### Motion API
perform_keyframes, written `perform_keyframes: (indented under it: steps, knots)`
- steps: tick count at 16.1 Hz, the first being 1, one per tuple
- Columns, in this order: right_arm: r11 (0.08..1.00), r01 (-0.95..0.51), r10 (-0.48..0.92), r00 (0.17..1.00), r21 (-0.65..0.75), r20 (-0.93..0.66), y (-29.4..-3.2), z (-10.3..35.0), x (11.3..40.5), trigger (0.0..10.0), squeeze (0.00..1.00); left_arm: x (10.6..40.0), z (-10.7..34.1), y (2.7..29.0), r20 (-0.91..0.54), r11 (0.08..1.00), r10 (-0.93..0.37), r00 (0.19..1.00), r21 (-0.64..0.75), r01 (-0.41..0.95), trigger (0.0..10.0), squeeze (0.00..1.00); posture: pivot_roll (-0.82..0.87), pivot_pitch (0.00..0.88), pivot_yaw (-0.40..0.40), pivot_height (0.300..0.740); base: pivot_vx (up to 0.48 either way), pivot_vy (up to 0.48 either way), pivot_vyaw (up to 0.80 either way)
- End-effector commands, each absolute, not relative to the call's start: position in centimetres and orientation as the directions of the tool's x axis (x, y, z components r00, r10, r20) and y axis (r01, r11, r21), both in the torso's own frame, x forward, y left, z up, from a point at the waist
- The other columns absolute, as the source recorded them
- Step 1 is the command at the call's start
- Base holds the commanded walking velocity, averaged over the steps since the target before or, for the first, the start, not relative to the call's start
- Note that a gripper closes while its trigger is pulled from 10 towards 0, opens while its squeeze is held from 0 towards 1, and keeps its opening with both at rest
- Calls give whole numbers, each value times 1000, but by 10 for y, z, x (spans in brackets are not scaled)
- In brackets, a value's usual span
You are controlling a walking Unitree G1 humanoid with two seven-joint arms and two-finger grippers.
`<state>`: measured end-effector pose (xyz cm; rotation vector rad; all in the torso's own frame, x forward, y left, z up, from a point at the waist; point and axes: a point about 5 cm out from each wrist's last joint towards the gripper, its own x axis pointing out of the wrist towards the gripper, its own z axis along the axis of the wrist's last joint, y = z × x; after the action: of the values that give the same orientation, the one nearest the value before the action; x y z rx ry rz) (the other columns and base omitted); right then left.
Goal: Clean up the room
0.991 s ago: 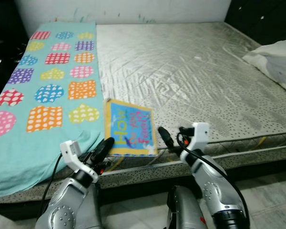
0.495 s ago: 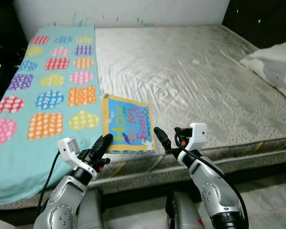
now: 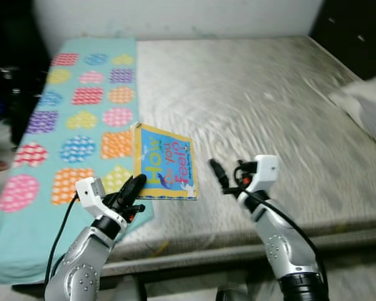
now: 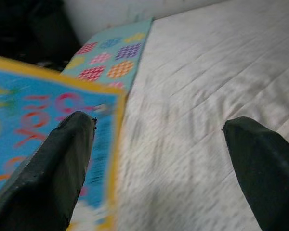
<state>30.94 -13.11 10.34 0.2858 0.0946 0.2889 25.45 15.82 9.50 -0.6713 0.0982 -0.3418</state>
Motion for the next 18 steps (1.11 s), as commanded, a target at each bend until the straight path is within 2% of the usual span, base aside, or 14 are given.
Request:
perform_keyframes:
  steps: [1, 2, 3, 4, 5, 6, 9, 11, 13, 17, 18]
  knots:
    - [942, -208, 231, 971, 263, -60, -142, 102, 312, 10000, 0, 259, 99, 164, 26, 765, -305, 952, -589, 261, 0, 0, -76, 0, -26, 740, 0, 0, 0]
    - [959, -175, 193, 979, 225, -62, -150, 102, 313, 10000, 0, 261, 97, 169, 0, 809, -262, 965, -546, 219, 1294, 0, -76, 0, -26, 740, 0, 0, 0]
    - [965, -166, 181, 982, 201, -59, -152, 102, 313, 10000, 0, 262, 95, 173, -12, 835, -223, 975, -518, 184, 0, 0, -76, 0, -25, 740, 0, 0, 0]
    - [979, -132, 142, 988, 157, -56, -158, 102, 314, 10000, 0, 264, 91, 183, -47, 900, -139, 989, -423, 107, 902, 0, -77, 0, -23, 740, 0, 0, 0]
    - [984, -109, 118, 991, 141, -61, -162, 101, 314, 10000, 0, 265, 91, 188, -54, 923, -99, 994, -378, 71, 4627, 0, -77, 0, -23, 740, 0, 0, 0]
    - [989, -76, 84, 995, 128, -59, -166, 101, 315, 10000, 0, 266, 91, 194, -56, 938, -50, 997, -345, 27, 10000, 0, -77, 0, -23, 740, 0, 0, 0]
    - [995, 10, -5, 998, 98, -55, -175, 99, 315, 10000, 0, 270, 92, 201, -64, 979, 46, 997, -194, -58, 10000, 0, -74, 0, -19, 740, 0, 0, -275]
    - [997, 57, -54, 997, 57, -51, -181, 97, 314, 10000, 0, 269, 91, 201, -65, 993, 54, 996, -98, -60, 10000, 0, -74, 0, -13, 740, 0, 0, 0]
    - [992, 122, -120, 992, 38, -47, -190, 96, 312, 10000, 0, 264, 89, 203, -10, 995, 4, 1000, -103, -5, 10000, 0, -75, 0, -10, 740, 0, 0, 0]
    - [991, 132, -131, 989, 13, -68, -196, 88, 306, 10000, 0, 267, 87, 203, -22, 994, 17, 1000, -106, -19, 10000, 0, -81, 0, -9, 740, 0, 0, 0]
    - [992, 127, -126, 990, 6, -70, -196, 87, 307, 10000, 0, 268, 86, 202, -20, 994, 6, 1000, -110, -8, 10000, 0, -83, 0, -12, 740, 0, 0, -800]
